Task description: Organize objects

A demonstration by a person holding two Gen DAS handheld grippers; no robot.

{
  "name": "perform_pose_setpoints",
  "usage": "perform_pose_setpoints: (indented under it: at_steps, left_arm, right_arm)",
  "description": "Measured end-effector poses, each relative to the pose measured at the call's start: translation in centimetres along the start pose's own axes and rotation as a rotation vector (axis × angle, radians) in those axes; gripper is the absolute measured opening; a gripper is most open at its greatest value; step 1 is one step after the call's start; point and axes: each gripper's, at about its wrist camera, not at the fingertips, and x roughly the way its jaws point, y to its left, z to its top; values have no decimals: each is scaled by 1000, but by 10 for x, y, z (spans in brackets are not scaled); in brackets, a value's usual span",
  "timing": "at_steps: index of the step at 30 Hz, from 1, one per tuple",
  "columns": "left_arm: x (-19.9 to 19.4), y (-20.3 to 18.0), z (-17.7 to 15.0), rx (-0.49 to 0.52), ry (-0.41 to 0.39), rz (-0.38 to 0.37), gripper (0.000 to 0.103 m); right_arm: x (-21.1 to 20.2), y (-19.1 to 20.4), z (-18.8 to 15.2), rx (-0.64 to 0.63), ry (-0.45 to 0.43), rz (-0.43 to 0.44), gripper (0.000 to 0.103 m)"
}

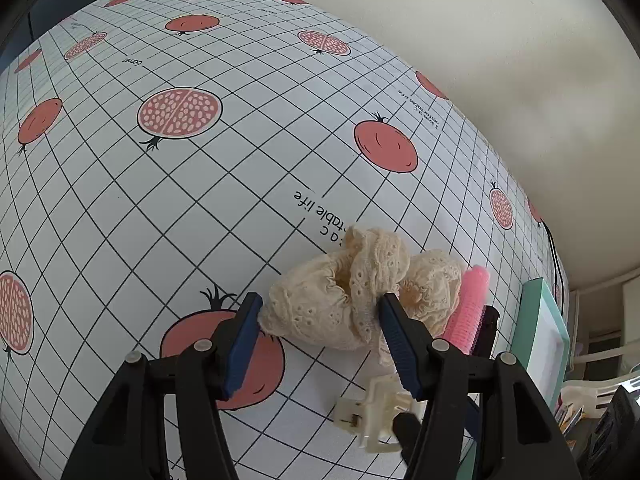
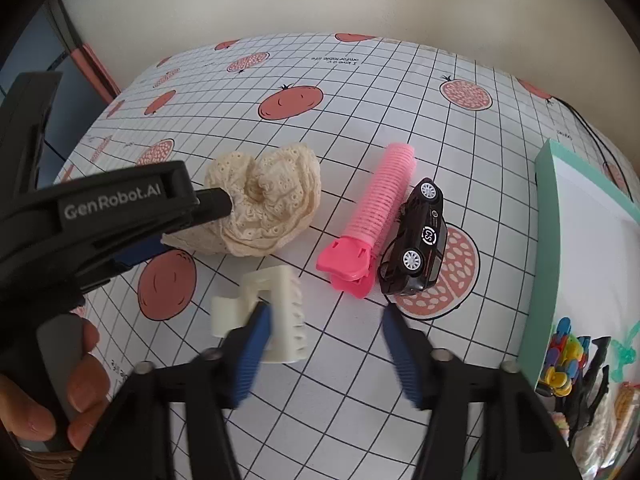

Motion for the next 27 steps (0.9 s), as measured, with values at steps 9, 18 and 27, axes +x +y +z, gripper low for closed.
perform_pose_setpoints:
  at_steps: [9,18,27]
  left_arm:
    - [1,-1,0,12,3,7,57]
    - [2,-2,-1,15,13,-12,37]
    - [0,-10,-3,55,-4,-9,11]
  right_arm:
    - [-1,-7,-1,30,11,22,18]
    - [-7,-29,1,91,10,30,13]
    - [-23,-40,5,128,-19,56,13]
